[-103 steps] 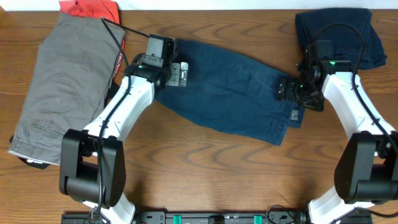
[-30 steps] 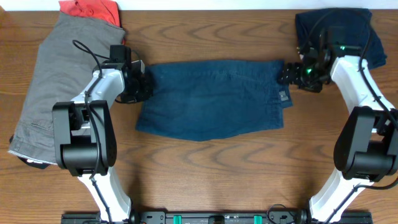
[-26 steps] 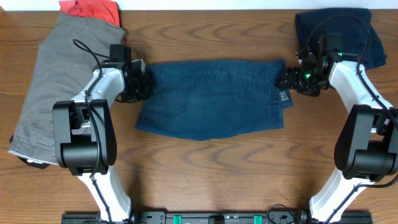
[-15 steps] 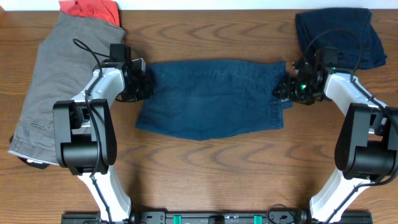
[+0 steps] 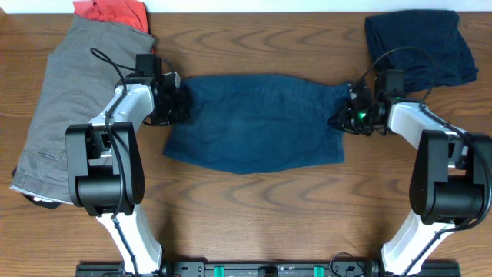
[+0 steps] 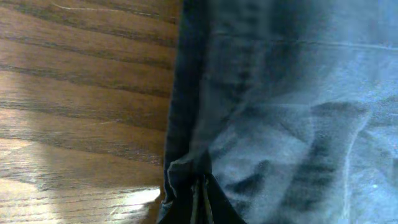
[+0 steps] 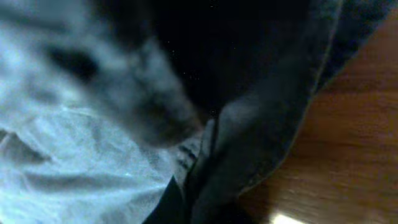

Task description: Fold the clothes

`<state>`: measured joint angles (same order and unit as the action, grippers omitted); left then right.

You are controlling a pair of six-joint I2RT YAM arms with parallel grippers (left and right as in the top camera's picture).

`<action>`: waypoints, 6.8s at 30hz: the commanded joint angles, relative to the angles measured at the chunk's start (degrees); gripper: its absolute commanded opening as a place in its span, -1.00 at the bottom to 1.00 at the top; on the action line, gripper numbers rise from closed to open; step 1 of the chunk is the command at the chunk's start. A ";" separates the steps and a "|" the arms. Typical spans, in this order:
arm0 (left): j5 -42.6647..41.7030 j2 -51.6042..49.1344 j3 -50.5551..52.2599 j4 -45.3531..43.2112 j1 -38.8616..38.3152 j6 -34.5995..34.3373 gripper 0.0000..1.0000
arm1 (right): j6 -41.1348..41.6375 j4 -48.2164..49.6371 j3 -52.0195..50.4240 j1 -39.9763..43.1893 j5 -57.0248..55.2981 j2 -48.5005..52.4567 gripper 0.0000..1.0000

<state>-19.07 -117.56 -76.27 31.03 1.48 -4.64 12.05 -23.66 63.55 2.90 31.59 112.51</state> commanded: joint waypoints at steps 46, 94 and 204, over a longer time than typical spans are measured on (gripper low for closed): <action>-5.84 -4.50 2.25 -0.28 -0.33 -0.11 -0.88 | 17.29 -3.76 26.01 -31.67 -22.62 -3.56 -0.97; 4.02 21.38 0.85 13.81 0.57 -0.57 0.94 | 1.46 -7.48 25.97 -35.58 -20.85 2.03 0.64; 19.74 30.69 3.32 11.58 10.99 -13.29 1.00 | -26.60 -29.20 52.54 -34.82 -59.41 10.47 -0.98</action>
<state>0.40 -86.76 -73.52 42.70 12.32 -16.99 -11.66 -52.93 112.49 -33.87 -22.74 127.83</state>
